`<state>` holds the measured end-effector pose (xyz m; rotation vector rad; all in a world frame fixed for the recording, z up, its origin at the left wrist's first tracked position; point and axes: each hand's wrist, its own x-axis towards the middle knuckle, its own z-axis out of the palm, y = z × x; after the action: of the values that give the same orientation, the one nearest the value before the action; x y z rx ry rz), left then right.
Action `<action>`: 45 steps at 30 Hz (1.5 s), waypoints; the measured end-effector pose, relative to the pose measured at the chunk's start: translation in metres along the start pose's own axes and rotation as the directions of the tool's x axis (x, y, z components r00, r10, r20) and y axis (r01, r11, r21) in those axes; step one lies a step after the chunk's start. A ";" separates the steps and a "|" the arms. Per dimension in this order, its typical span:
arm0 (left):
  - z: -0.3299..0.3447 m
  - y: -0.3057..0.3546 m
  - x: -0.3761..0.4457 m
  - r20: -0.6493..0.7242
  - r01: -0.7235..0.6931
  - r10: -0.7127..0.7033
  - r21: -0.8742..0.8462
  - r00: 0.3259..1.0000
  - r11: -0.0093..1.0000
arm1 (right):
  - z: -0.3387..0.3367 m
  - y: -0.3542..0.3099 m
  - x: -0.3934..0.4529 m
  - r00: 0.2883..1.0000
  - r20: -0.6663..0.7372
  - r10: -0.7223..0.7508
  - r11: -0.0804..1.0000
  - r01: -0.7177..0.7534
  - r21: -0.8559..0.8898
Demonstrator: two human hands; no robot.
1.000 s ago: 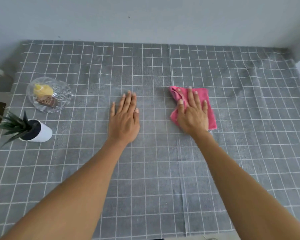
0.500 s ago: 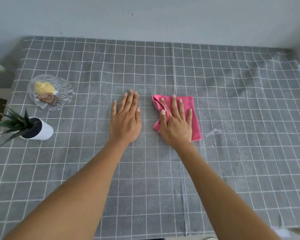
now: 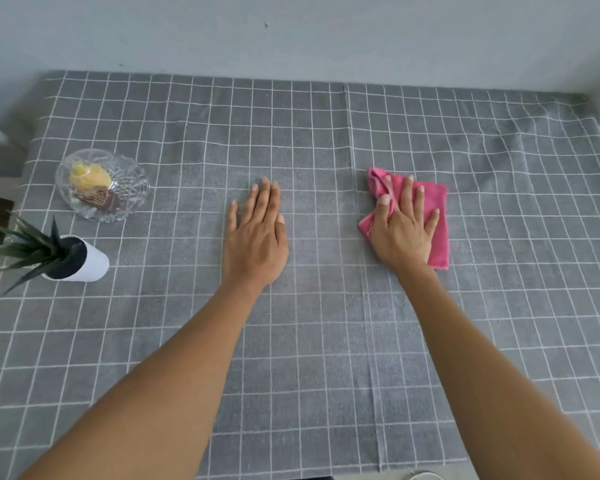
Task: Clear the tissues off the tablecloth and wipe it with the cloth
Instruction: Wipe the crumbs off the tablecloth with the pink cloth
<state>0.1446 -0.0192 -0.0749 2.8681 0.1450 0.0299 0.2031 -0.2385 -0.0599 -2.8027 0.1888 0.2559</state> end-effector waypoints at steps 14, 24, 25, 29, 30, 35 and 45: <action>0.000 -0.001 0.001 0.010 -0.003 0.003 -0.017 1.000 1.000 | 0.011 -0.015 -0.014 0.969 -0.012 -0.248 0.969 0.248 -0.010; 0.002 -0.002 -0.001 -0.013 -0.004 0.004 -0.003 1.000 1.000 | 0.002 -0.018 0.008 0.993 0.012 0.116 0.993 -0.116 0.033; 0.002 -0.002 0.000 -0.017 -0.005 0.005 0.002 1.000 1.000 | 0.006 -0.025 0.002 0.996 0.014 0.092 0.995 -0.093 0.042; 0.003 0.000 0.002 -0.030 0.001 -0.001 0.007 1.000 1.000 | 0.021 -0.042 -0.036 0.986 0.042 -0.162 0.987 0.162 0.009; 0.002 0.000 0.002 -0.029 0.004 -0.004 0.004 1.000 1.000 | 0.023 -0.043 -0.041 0.979 0.055 -0.197 0.980 0.197 0.005; 0.001 0.000 0.002 -0.015 -0.009 0.009 -0.020 1.000 1.000 | 0.013 -0.021 -0.022 0.980 0.038 -0.198 0.979 0.199 -0.037; 0.004 -0.001 0.002 -0.014 -0.003 0.003 0.004 1.000 1.000 | 0.009 -0.029 -0.021 0.995 0.061 -0.078 0.997 0.077 0.023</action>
<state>0.1466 -0.0191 -0.0787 2.8723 0.1433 0.0497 0.1856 -0.2062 -0.0555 -2.7700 0.0682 0.3196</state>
